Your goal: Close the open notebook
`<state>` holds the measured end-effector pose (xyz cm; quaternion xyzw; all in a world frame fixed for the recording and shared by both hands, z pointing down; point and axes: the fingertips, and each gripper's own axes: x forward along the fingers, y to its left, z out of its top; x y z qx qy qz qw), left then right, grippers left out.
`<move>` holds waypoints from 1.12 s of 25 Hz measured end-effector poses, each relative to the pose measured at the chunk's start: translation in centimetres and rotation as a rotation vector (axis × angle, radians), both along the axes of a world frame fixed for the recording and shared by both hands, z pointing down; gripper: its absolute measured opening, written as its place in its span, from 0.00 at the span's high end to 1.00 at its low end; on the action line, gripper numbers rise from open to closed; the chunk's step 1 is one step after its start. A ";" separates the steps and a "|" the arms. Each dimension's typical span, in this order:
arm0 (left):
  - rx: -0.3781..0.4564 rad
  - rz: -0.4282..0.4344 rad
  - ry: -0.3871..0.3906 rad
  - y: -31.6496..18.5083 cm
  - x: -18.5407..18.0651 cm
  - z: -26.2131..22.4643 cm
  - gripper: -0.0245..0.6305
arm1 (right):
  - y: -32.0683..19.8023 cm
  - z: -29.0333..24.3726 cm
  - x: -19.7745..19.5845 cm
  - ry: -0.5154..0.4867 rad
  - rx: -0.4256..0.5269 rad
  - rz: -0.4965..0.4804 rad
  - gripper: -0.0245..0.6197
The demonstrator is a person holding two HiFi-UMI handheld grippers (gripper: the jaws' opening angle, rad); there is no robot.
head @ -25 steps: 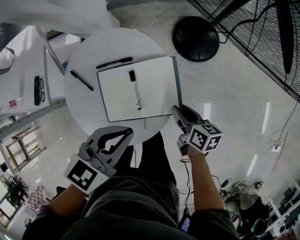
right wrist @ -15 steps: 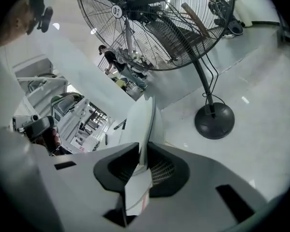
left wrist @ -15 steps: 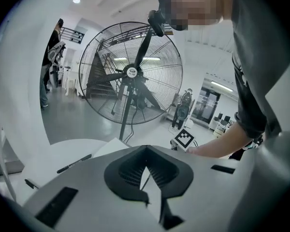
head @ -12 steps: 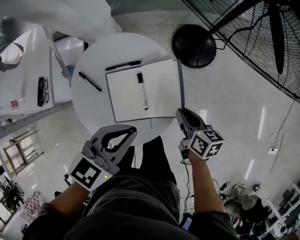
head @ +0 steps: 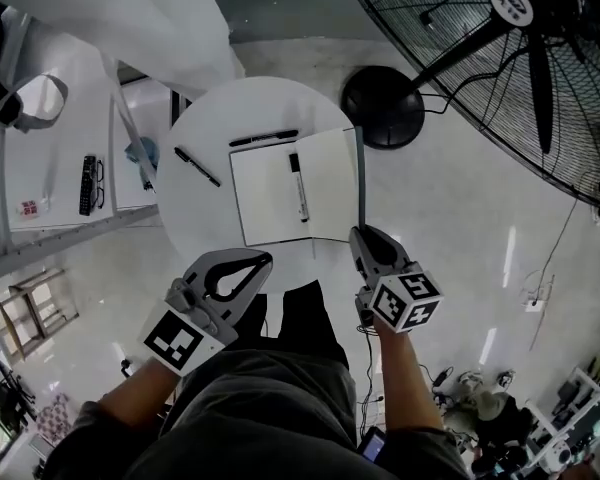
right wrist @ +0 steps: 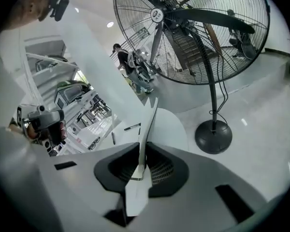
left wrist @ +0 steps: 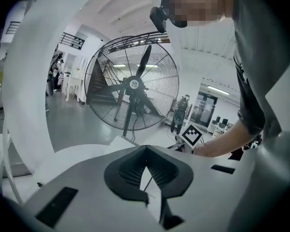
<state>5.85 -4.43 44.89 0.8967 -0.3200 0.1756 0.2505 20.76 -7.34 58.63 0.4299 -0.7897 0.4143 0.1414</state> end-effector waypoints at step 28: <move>0.056 -0.096 0.064 1.7 -12.5 -2.2 0.94 | 3.4 -3.3 -13.2 0.309 0.130 -0.286 0.85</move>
